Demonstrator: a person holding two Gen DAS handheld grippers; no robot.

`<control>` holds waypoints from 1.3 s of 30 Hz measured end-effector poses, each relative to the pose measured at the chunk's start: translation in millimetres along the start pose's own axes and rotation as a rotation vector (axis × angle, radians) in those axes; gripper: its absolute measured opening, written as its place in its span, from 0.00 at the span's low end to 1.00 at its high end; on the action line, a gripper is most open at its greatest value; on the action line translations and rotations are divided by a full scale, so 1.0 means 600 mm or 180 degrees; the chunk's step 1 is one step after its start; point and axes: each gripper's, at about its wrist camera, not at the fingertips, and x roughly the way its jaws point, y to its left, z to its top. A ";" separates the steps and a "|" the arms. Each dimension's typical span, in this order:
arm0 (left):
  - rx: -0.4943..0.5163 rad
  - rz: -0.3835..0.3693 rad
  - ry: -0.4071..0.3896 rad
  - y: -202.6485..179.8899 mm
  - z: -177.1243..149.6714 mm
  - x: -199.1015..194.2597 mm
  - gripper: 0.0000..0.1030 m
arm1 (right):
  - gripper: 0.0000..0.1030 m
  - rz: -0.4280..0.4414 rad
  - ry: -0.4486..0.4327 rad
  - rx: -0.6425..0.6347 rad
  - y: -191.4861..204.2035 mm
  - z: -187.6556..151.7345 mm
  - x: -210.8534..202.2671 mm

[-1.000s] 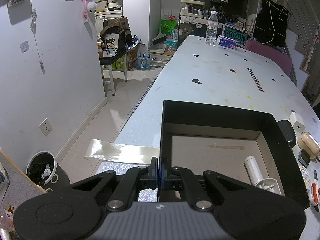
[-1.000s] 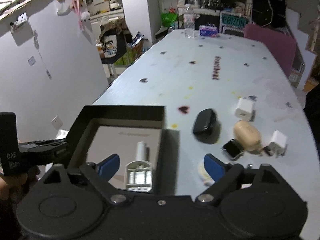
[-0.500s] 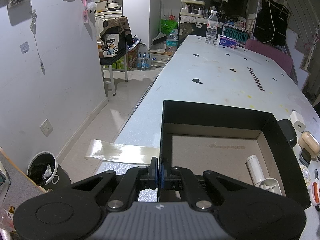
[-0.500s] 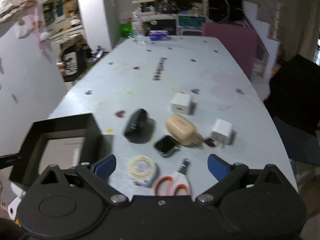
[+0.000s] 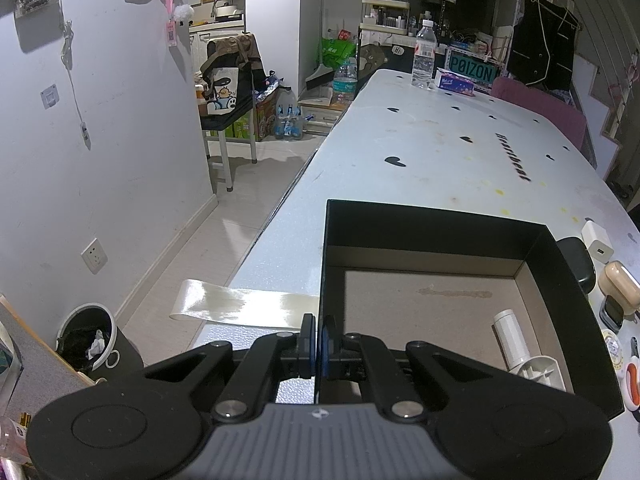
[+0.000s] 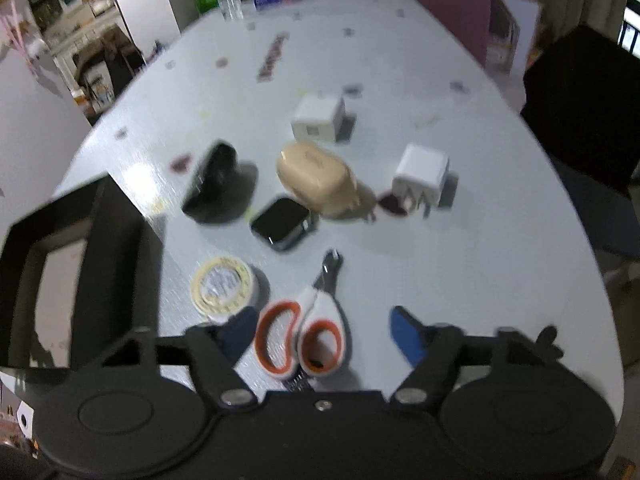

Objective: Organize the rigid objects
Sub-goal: 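Move the right gripper to the orange-handled scissors and grasp them, then carry the scissors into the black box and release them with the right gripper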

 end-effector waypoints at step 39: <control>0.0004 0.0004 -0.0002 -0.003 0.000 0.000 0.03 | 0.39 0.0088 -0.0156 -0.0104 0.012 -0.006 0.007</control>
